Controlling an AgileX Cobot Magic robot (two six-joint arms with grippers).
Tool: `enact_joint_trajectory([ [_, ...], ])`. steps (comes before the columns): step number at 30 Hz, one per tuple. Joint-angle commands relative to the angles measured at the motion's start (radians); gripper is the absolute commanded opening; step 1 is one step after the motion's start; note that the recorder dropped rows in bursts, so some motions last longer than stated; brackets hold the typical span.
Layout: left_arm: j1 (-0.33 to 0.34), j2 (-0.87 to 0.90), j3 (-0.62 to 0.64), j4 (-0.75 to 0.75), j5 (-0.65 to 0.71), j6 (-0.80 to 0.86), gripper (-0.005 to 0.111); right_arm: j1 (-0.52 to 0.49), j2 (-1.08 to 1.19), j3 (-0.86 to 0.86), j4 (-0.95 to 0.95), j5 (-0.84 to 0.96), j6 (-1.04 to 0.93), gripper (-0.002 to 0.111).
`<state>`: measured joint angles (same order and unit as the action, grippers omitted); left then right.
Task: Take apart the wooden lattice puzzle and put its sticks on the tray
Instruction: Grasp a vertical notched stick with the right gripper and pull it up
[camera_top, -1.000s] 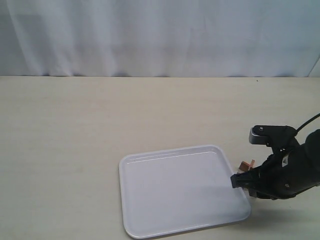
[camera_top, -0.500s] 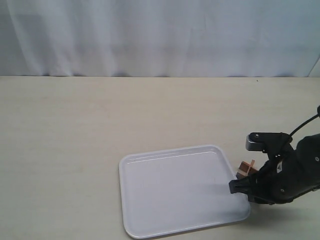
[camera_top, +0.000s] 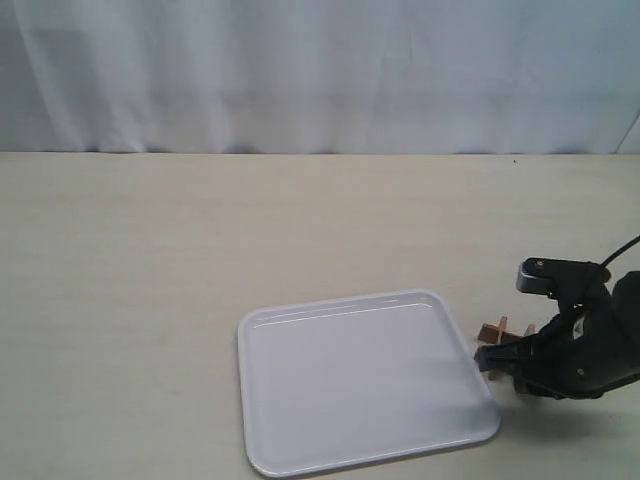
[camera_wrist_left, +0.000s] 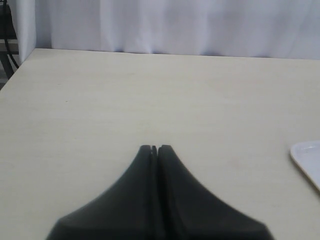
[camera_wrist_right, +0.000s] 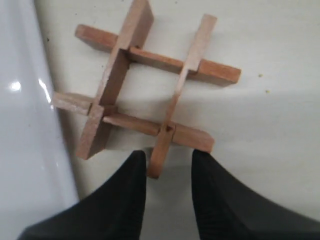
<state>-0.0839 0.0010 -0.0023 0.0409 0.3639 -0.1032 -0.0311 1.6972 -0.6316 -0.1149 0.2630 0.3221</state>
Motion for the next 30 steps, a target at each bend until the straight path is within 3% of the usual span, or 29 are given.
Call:
enact_joint_trajectory([
  [1,0.001,-0.001,0.002,0.000,-0.003,0.001,0.000,-0.016,0.001,0.002,-0.012,-0.026,0.006,0.030],
  [12,0.001,-0.001,0.002,0.000,-0.003,0.001,0.000,-0.016,0.001,0.002,-0.036,-0.039,0.004,0.030],
  [20,0.001,-0.001,0.002,0.000,-0.003,0.001,0.000,-0.016,0.001,0.002,-0.055,-0.027,0.004,0.008],
  [30,0.001,-0.001,0.002,0.000,-0.003,0.001,0.000,-0.016,0.001,0.002,-0.085,-0.049,0.004,0.007],
])
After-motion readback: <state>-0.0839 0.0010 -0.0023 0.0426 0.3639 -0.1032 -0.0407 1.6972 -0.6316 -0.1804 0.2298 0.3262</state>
